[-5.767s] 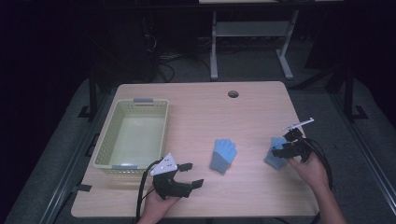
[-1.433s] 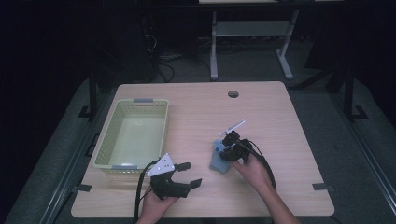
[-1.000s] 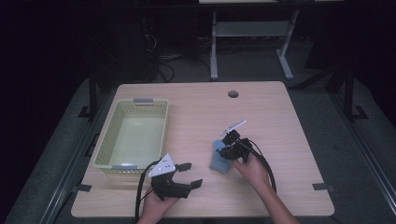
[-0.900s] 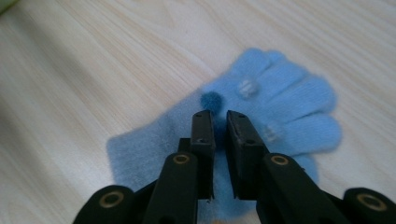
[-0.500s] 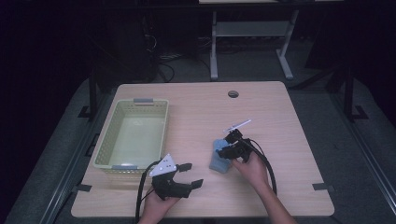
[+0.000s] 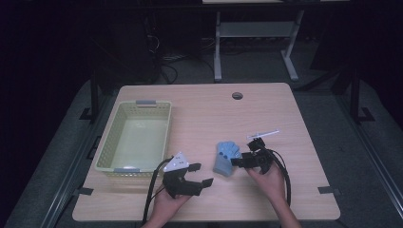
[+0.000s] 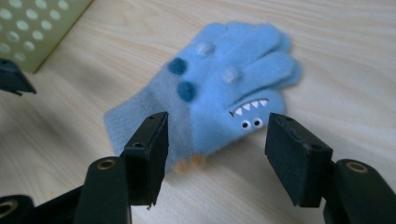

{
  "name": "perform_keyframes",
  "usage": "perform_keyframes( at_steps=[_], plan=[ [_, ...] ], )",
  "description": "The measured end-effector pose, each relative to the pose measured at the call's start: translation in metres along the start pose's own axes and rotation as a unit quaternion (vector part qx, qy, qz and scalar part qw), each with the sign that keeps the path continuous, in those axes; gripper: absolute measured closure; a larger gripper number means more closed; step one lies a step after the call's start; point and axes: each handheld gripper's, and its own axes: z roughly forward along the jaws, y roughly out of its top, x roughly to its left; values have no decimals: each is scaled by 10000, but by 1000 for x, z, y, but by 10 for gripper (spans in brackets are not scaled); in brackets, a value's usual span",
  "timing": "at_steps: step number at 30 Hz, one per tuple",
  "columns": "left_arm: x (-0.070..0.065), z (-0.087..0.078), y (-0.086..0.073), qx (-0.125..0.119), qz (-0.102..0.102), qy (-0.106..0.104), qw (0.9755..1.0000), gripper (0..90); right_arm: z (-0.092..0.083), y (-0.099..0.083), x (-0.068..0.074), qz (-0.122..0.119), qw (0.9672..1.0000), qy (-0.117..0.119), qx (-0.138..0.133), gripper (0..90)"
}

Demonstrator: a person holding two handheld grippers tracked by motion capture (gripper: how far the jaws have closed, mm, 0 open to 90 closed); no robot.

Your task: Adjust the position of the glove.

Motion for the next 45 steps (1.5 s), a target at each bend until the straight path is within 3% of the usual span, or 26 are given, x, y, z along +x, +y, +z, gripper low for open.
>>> perform_keyframes(
  at_steps=[2,4,6,8,10,14,15,17,20,21,22,23,24,31,33,36,39,40,45],
  plan=[
    [2,5,4,74,-72,104,9999,245,-2,-6,-3,231,9996,105,-140,385],
    [4,12,9,137,-267,182,9994,245,-3,-10,-5,348,9990,183,-229,376],
    [5,18,13,191,-270,323,9989,248,-1,-13,-7,485,9984,209,-223,370],
    [9,24,17,271,-493,257,9981,263,0,-16,-9,574,9978,247,-238,371],
    [12,32,22,441,-728,291,9960,274,3,-19,-11,744,9963,324,-293,371],
    [19,43,28,526,-1060,348,9924,279,7,-25,-16,975,9931,509,-404,372],
    [21,46,28,528,-1192,328,9909,282,8,-25,-16,1021,9924,534,-422,374],
    [28,52,27,584,-1679,195,9839,301,10,-25,-17,1081,9916,571,-414,387],
    [36,60,25,665,-2075,166,9758,324,10,-25,-17,1205,9896,678,-386,419],
    [38,61,24,674,-2146,133,9743,330,10,-25,-18,1250,9885,757,-396,429],
    [38,61,24,674,-2146,133,9743,346,10,-25,-18,1250,9885,757,-396,429],
    [44,64,22,704,-2403,88,9681,360,9,-25,-17,1275,9877,799,-433,451],
    [45,65,21,699,-2472,78,9664,371,9,-25,-17,1305,9870,824,-452,454],
    [51,69,18,770,-2682,-57,9603,429,13,-26,-17,1484,9840,904,-389,446],
    [51,70,18,753,-2757,-97,9582,441,16,-28,-17,1601,9806,1053,-402,455],
    [50,72,17,823,-2820,-255,9555,459,17,-29,-18,1669,9789,1076,-473,486],
    [50,74,17,864,-2774,-297,9564,506,19,-29,-17,1693,9788,1039,-503,517],
    [49,75,17,872,-2837,-309,9544,522,19,-29,-17,1661,9793,1041,-501,526],
    [48,77,15,916,-2854,-395,9532,584,21,-28,-14,1703,9791,1001,-491,558]
  ],
)
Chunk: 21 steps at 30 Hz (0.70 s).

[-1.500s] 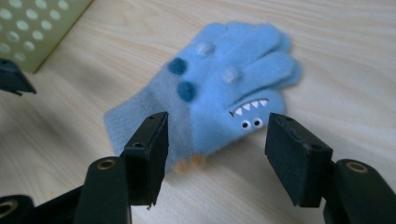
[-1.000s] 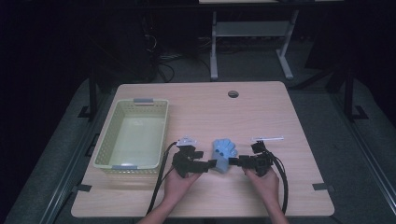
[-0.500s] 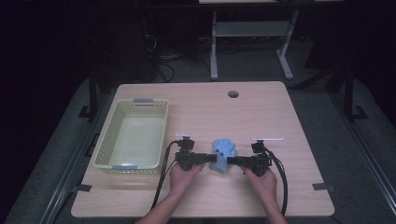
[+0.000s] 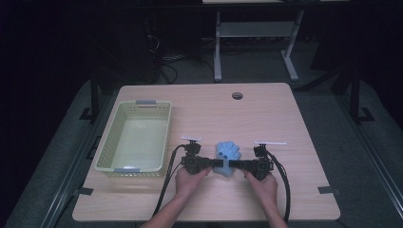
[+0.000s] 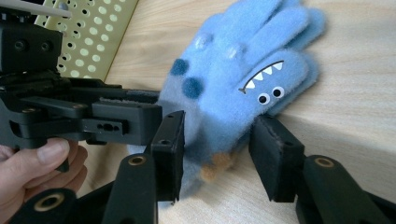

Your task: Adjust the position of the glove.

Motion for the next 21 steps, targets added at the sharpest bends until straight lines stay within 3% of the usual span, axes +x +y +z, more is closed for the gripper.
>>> perform_keyframes(
  at_steps=[8,17,21],
  plan=[
    [2,4,-2,37,-118,-172,9998,636,3,-2,-3,225,9996,100,-126,621],
    [3,9,-3,1,-298,-372,9989,658,4,-4,-6,300,9993,110,-192,700],
    [8,10,-2,56,-401,-618,9973,680,3,-5,-5,234,9995,68,-198,735]
  ],
)
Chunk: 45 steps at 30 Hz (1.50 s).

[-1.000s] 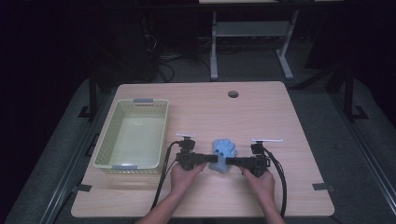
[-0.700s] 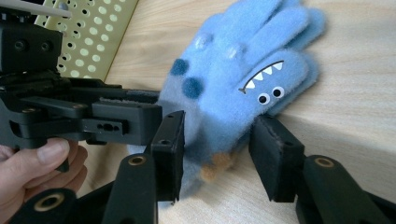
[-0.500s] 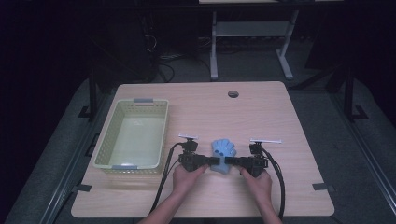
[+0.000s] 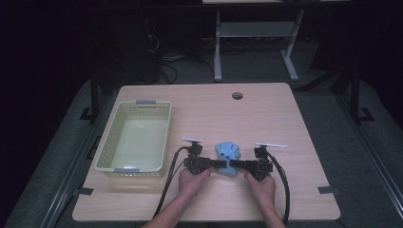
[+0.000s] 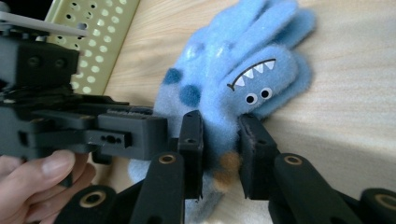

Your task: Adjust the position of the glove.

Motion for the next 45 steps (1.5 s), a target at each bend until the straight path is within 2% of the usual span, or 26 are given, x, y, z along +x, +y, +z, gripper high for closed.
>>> perform_keyframes(
  at_steps=[4,10,14,28,36,45],
  plan=[
    [1,1,1,-1,-32,-86,10000,692,-2,0,-1,-12,10000,86,-28,753],
    [-2,0,2,-42,65,-121,9999,696,-6,1,0,-41,9999,105,-35,765],
    [-5,-4,5,-112,66,-222,9997,696,-10,3,4,-76,9998,148,-87,770],
    [-23,-24,16,-273,362,-215,9987,698,-20,18,29,-329,9989,242,-230,777],
    [-34,-42,23,-369,601,-247,9972,698,-24,26,45,-489,9978,332,-296,778],
    [-41,-64,30,-507,662,-264,9962,698,-24,38,67,-661,9964,419,-338,778]
  ],
)
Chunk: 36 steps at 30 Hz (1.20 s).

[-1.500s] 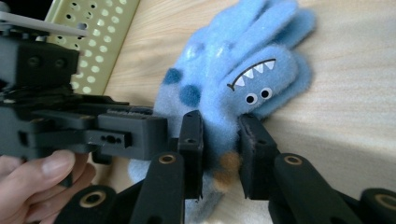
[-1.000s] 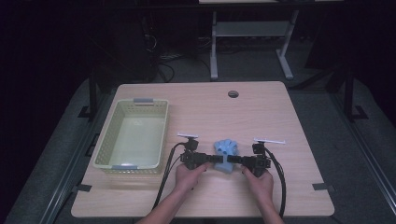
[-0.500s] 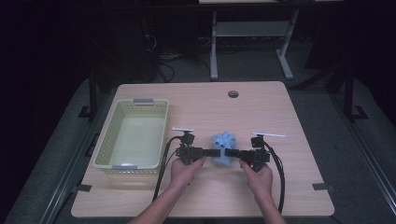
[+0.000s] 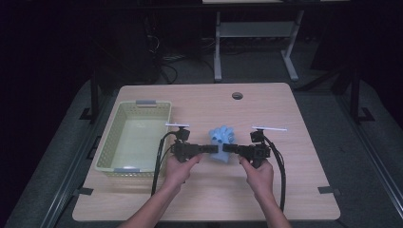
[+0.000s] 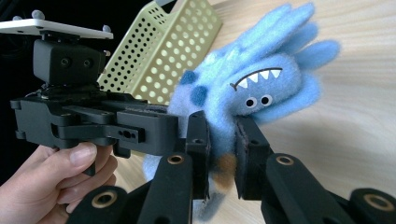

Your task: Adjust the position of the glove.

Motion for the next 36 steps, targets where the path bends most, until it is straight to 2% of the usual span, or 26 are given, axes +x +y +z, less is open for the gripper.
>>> perform_keyframes(
  at_steps=[9,21,25,36],
  plan=[
    [-5,-22,8,-156,53,50,9999,698,9,14,21,-201,9998,44,50,778],
    [-4,-45,15,-295,94,70,9995,698,22,28,39,-325,9992,175,125,779],
    [-2,-54,18,-383,110,158,9991,698,29,33,43,-374,9990,202,150,781],
    [-1,-69,21,-487,94,150,9987,698,38,39,56,-360,9988,303,155,782]
  ],
)
